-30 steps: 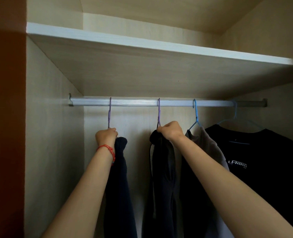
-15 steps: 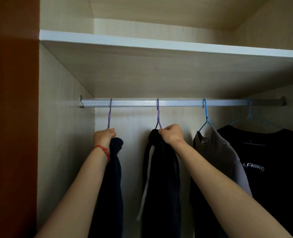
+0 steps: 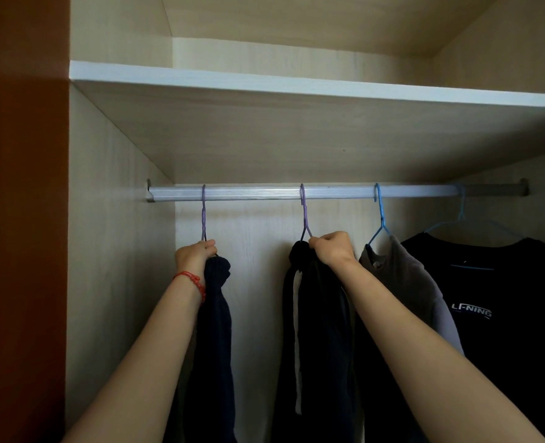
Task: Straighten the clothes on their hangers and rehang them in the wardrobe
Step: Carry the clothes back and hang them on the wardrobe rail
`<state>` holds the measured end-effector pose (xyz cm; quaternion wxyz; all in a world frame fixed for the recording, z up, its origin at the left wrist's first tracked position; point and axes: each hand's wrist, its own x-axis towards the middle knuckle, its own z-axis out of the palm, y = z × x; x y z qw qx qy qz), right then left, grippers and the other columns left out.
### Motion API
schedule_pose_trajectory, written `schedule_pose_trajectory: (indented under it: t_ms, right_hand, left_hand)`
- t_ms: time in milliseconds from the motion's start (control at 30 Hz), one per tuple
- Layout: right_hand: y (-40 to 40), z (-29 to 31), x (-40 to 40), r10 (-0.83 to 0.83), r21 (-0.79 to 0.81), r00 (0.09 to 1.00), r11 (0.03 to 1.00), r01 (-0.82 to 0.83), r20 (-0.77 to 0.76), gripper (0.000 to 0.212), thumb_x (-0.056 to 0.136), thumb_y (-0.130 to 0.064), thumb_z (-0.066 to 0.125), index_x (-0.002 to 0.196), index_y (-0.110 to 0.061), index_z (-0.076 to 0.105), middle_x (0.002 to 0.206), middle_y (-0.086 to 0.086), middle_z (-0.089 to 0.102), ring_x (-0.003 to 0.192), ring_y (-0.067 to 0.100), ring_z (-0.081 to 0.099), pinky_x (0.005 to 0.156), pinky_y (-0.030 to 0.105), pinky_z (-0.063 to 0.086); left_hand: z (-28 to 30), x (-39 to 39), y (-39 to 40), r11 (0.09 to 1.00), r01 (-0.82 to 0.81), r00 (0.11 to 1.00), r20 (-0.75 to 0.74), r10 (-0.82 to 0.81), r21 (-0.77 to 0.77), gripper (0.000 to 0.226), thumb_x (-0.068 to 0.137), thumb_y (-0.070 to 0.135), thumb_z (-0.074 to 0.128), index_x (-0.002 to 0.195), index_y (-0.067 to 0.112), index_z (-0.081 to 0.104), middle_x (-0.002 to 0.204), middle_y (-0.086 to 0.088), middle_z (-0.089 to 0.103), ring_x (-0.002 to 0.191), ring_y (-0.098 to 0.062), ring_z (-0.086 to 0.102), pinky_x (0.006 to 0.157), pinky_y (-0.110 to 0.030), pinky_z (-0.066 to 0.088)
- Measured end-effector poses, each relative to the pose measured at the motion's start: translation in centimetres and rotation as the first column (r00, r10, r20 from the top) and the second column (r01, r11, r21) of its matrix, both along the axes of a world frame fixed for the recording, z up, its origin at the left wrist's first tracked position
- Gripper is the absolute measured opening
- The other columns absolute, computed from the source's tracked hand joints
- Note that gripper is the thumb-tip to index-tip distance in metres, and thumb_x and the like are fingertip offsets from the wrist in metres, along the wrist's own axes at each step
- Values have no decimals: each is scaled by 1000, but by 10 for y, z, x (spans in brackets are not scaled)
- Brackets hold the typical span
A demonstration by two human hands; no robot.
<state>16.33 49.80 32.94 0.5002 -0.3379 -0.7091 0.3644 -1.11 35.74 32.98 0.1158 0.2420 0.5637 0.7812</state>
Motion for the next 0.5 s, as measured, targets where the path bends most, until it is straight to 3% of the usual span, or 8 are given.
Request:
schedule_pose_trajectory:
  t_ms: [33, 67, 133, 200, 233, 367, 433, 500]
  right_hand:
    - [0, 0, 0, 2, 2, 1000, 1000, -2, 3, 21, 84, -16, 57, 68, -3, 54, 60, 8, 46, 57, 23, 46, 63, 26, 39]
    - [-1, 0, 1, 2, 4, 1000, 1000, -2, 10, 20, 84, -16, 56, 70, -3, 55, 62, 9, 46, 59, 23, 46, 63, 26, 39]
    - [-2, 0, 2, 4, 11, 1000, 1000, -5, 26, 22, 85, -17, 56, 77, 2, 64, 68, 11, 51, 65, 23, 49, 65, 27, 41]
    - [-3, 0, 3, 9, 23, 999, 1000, -9, 41, 29, 85, -16, 57, 87, 10, 67, 74, 13, 53, 68, 24, 51, 66, 27, 41]
    - [-4, 0, 3, 9, 32, 999, 999, -11, 51, 27, 85, -16, 57, 85, 9, 67, 74, 13, 53, 68, 24, 51, 65, 27, 41]
    - [-11, 0, 7, -36, 77, 996, 997, 29, 88, 19, 84, -16, 57, 73, -1, 62, 66, 10, 49, 59, 21, 47, 52, 25, 37]
    - [-16, -1, 10, -69, 103, 992, 993, 58, 110, 21, 85, -16, 57, 70, -1, 58, 59, 7, 45, 53, 18, 42, 46, 24, 33]
    - [-20, -3, 14, -85, 141, 989, 988, 68, 117, 28, 86, -17, 57, 80, 9, 64, 65, 13, 53, 60, 23, 49, 47, 23, 33]
  left_hand:
    - [1, 0, 0, 1000, -15, 1000, -4, 15, -8, 20, 87, -4, 51, 87, -10, 71, 56, -7, 65, 42, 3, 51, 47, -5, 42]
    - [0, 0, -1, 1000, -18, 1000, 6, 18, -12, 21, 87, -4, 51, 95, -11, 68, 39, -1, 55, 28, 2, 43, 37, -6, 38]
    - [0, 2, -4, 1000, 16, 999, 44, -16, -11, 25, 87, -2, 51, 107, -6, 65, 27, 10, 47, 28, -2, 44, 41, -13, 41]
    - [-2, 5, -6, 1000, 31, 998, 63, -30, -2, 15, 89, 3, 51, 81, 0, 64, 23, 8, 44, 30, -7, 44, 52, -20, 41]
    - [-2, 7, -7, 1000, 23, 997, 74, -23, 3, 24, 89, 5, 52, 66, 4, 57, 22, 6, 43, 30, -8, 44, 52, -21, 39]
    - [0, 17, -6, 998, -7, 997, 72, 2, 59, 34, 93, 16, 49, 60, 8, 49, 36, 3, 53, 46, -11, 48, 48, -20, 46]
    - [0, 17, -3, 999, -36, 999, 27, 35, 25, 31, 93, 21, 50, 65, 7, 51, 58, -2, 56, 56, -13, 48, 67, -24, 49]
    - [0, 18, -3, 998, -68, 997, -41, 67, -11, 22, 91, 22, 52, 77, 5, 54, 72, -4, 57, 61, -14, 50, 79, -31, 47]
